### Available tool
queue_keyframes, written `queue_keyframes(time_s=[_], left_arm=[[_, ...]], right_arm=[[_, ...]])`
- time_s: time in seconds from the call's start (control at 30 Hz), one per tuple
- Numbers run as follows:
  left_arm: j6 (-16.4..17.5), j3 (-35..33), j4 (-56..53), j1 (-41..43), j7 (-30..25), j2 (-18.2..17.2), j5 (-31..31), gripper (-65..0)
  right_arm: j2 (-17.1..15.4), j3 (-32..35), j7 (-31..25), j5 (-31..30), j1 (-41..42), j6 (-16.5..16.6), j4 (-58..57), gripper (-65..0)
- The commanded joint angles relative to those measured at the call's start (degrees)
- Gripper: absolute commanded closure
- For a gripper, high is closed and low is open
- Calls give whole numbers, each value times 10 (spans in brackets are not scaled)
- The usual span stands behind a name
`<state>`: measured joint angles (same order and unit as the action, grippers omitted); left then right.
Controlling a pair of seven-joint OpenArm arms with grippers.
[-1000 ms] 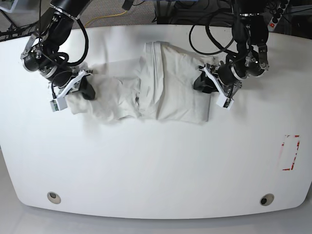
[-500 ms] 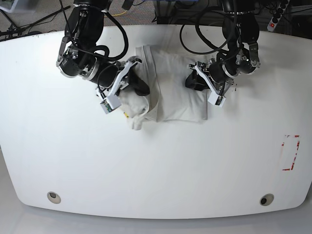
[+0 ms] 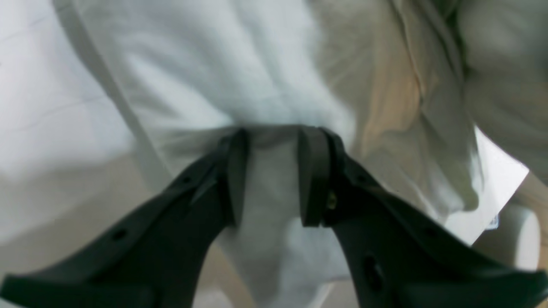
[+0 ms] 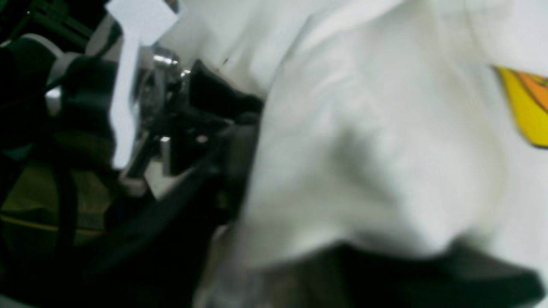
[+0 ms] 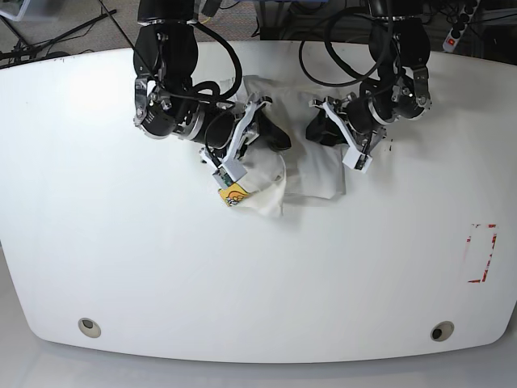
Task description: Fold the T-shirt properly
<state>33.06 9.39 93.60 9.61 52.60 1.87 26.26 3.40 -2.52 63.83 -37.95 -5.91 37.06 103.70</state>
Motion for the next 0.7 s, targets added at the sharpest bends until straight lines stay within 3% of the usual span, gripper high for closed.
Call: queue_keyframes(time_s=[0.0, 0.13, 0.3, 0.4, 0.53, 0.67], left_arm=[[10, 8, 32, -3, -7, 0, 8, -183], [10, 28, 72, 5, -7, 7, 8, -183], [12, 96, 150, 35, -6, 5, 8, -181], [14, 161, 184, 59, -6, -21, 8, -181], [64, 217, 188, 83, -6, -58, 8, -181], [69, 262, 187, 94, -6, -80, 3, -181]], right_arm=[[2, 2, -21, -14, 12, 3, 4, -308], [6, 4, -23, -9, 19, 3, 3, -404], [7, 45, -26, -8, 41, 3, -35, -409], [7, 96, -44, -7, 55, 0, -76, -409], [3, 181, -73, 12, 62, -48, -77, -409], [2, 200, -76, 5, 60, -78, -46, -409]])
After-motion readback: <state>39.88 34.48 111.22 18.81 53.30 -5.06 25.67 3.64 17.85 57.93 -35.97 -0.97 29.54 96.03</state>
